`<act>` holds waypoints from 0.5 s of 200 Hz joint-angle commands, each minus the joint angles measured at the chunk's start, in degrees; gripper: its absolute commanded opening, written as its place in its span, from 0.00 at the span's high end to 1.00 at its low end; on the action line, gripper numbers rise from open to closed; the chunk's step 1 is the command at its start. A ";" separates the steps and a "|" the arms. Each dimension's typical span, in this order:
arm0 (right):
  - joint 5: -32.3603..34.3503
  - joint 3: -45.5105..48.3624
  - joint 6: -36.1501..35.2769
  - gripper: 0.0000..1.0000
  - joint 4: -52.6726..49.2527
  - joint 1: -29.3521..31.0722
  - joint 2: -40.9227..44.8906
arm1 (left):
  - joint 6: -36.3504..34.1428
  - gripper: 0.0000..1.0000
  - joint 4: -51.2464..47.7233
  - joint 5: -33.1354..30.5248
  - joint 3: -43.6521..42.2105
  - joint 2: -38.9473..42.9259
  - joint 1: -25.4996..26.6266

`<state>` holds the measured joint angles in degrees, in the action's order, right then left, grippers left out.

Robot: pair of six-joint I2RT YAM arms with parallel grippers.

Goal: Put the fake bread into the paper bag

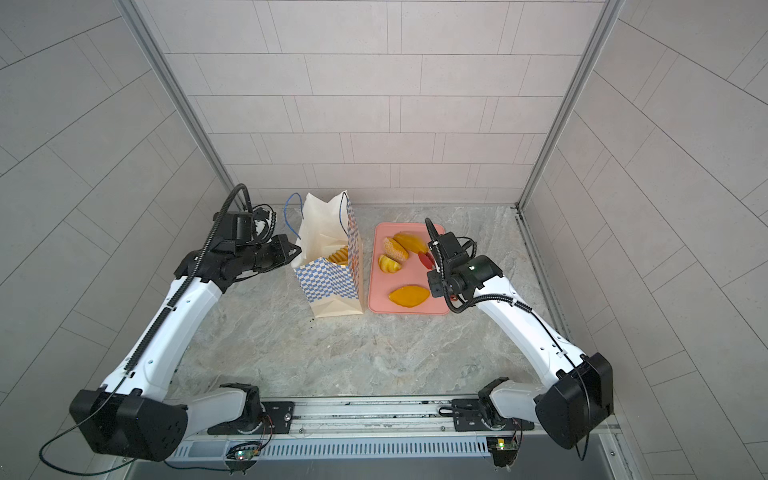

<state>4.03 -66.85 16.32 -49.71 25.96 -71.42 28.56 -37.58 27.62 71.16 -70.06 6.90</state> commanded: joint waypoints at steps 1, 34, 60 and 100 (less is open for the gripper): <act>0.40 1.35 1.73 0.84 0.32 2.34 3.20 | 0.00 1.00 0.71 0.07 0.76 0.52 0.25; 0.14 6.41 4.26 0.84 1.70 5.47 3.74 | 0.00 1.00 0.76 0.16 0.50 0.45 0.31; -0.15 8.80 6.08 0.84 2.73 6.16 3.74 | 0.01 1.00 0.67 0.08 0.39 0.80 0.25; -0.67 8.81 6.62 0.77 2.55 6.46 4.55 | 0.01 1.00 0.50 -0.02 0.47 0.98 0.30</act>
<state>3.09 -57.19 21.41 -48.58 31.92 -68.36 28.56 -37.58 27.62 71.16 -70.06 6.90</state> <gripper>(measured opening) 0.251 0.060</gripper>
